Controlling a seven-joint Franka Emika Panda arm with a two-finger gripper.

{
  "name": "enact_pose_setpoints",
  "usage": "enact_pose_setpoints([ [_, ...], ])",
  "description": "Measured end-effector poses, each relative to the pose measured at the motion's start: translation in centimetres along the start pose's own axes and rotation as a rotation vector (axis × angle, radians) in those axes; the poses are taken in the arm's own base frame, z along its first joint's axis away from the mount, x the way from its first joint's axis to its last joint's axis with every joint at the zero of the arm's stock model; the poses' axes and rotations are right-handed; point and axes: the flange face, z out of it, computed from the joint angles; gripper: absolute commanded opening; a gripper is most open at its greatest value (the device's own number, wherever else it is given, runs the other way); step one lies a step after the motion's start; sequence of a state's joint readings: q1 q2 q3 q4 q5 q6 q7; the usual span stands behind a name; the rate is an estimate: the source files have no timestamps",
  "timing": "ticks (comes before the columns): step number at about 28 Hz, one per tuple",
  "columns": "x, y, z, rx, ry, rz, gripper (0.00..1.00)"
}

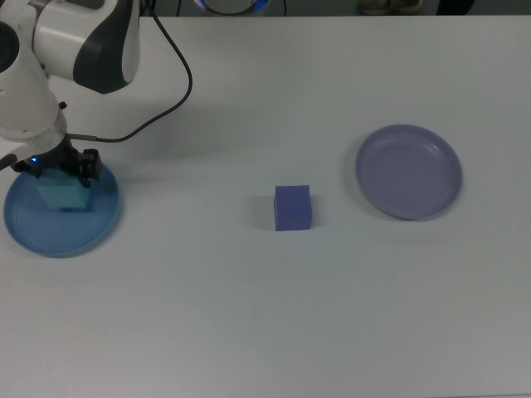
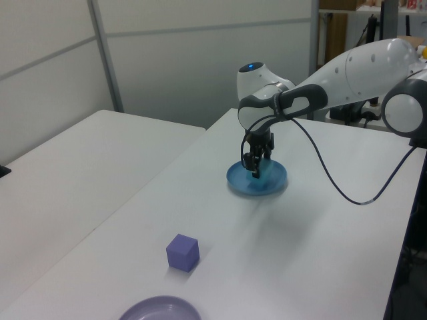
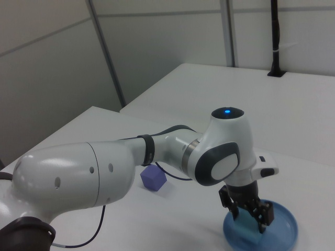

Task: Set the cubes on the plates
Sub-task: 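Move the gripper to the purple cube and grasp it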

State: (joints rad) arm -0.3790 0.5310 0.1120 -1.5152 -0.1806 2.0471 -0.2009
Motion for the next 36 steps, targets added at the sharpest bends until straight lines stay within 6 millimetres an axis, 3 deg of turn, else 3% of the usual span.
enact_pose_setpoints([
  [7,0.3,0.0,-1.1,-0.005,0.02,0.0,1.0],
  [12,1.0,-2.1,-3.6,-0.008,0.059,-0.002,1.0],
  [17,2.2,-8.2,-6.3,-0.009,0.098,-0.03,1.0],
  [19,2.6,-11.8,-7.3,-0.007,0.112,-0.044,1.0],
  [23,3.0,-18.7,-8.2,0.002,0.125,-0.05,1.0],
  [28,2.7,-25.5,-8.7,0.012,0.129,-0.062,1.0],
  [36,1.7,-32.5,-9.1,0.023,0.132,-0.051,1.0],
])
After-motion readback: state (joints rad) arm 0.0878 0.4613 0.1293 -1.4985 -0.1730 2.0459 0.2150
